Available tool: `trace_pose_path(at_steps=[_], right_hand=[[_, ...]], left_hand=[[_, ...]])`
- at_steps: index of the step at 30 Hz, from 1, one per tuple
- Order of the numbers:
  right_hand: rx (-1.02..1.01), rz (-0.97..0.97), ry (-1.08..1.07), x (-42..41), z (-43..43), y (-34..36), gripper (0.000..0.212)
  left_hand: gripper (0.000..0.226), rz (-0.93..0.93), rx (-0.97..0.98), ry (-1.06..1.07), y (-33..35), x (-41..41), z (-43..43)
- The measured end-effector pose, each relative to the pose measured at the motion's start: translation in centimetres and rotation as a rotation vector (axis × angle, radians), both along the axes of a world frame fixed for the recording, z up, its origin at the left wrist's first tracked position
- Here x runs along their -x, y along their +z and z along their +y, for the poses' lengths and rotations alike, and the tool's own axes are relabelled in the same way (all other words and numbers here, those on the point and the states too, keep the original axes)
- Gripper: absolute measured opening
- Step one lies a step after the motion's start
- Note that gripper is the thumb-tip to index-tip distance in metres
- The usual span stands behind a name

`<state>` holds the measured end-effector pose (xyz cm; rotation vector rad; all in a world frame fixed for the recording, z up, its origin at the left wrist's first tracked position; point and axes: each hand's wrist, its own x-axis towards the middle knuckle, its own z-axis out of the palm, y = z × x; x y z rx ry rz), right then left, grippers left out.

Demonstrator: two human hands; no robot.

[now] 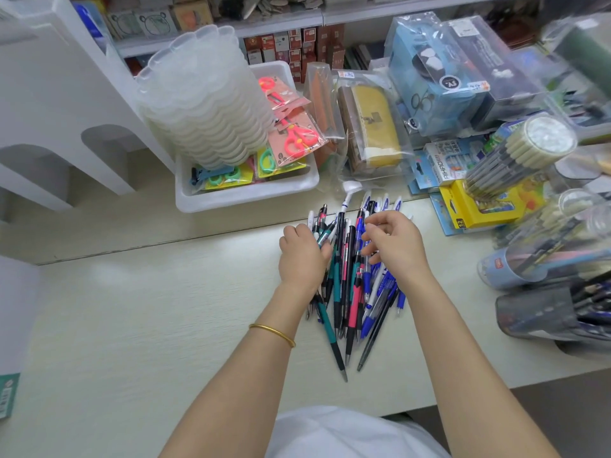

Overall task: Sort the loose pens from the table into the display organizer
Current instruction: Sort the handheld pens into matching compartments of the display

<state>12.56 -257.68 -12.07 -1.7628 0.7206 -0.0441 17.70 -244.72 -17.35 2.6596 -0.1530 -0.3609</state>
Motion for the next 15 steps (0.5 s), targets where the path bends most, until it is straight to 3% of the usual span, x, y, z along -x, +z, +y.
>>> trace_pose_path(at_steps=[5,15], right_hand=[[-0.010,-0.006,0.011,0.1,0.1,-0.1,0.012],[0.001,-0.005,0.004,0.4,-0.2,0.2,0.013]], left_hand=[[0.062,-0.062,-0.077,-0.062,-0.5,0.4,0.0],[0.055,-0.073,-0.126,0.015,-0.3,-0.4,-1.4]])
